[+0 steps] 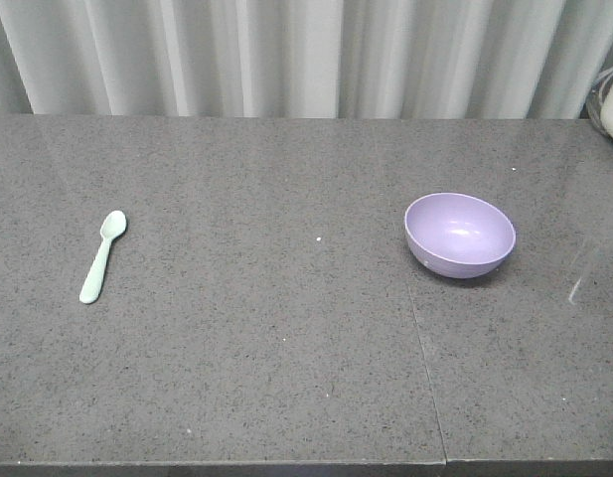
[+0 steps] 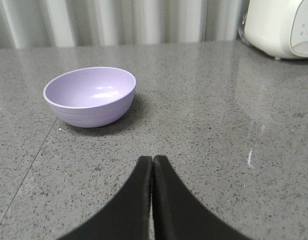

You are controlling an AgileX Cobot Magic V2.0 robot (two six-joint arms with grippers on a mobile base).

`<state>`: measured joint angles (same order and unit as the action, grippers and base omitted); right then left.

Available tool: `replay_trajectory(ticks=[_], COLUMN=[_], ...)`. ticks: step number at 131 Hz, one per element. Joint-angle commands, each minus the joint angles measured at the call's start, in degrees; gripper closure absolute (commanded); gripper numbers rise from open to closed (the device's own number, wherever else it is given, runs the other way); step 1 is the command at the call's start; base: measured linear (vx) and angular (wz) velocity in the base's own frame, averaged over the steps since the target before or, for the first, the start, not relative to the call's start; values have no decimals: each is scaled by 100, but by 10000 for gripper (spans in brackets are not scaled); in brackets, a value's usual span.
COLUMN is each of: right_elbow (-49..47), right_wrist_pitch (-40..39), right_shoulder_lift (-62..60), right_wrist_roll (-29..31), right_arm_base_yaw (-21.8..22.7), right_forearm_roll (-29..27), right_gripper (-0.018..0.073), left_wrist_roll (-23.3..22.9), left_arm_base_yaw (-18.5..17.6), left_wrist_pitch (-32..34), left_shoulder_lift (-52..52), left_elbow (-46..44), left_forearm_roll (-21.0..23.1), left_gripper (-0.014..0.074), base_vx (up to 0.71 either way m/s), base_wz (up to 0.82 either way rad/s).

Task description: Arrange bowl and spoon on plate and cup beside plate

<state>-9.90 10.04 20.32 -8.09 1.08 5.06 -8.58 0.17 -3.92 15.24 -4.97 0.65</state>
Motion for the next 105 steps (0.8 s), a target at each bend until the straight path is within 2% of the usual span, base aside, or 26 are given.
replay_trajectory(ticks=[1,25,38,48,68,88,105], right_elbow=[-914,-2761,-3431,-3785,-4276,-4580,-4619], right_wrist_pitch=[1,1349,1844,1959,2097,2143,2071], right_shoulder_lift=[948,2694,3302,3669,4231,4747,4959], right_wrist_roll=[40,73,541,915,1293,1349,1349], right_arm_base_yaw=[16,7,7,7,7,7,7], right_forearm_roll=[63,-297,-400,-559,-858,-1074,-1167], right_gripper=[568,568,568,568,568,568,568], left_wrist_roll=[-53,572,858,858,858,1064,1070], left_arm_base_yaw=[11,11,11,11,11,11,11], left_wrist_pitch=[-138,-1668,-2243,-2354,-2638,-3149,-3071], left_shoulder_lift=[799,2395,3108,3585,4549,5396,5790], left_elbow=[-899,-2691,-3378,-3737,-4559,-5323,-5583], left_forearm_roll=[64,61,61,61,106,103,108], left_gripper=[603,603,603,603,603,603,603], base_vx=[0,0,0,0,0,0,0], base_wz=[0,0,0,0,-1,-1,0])
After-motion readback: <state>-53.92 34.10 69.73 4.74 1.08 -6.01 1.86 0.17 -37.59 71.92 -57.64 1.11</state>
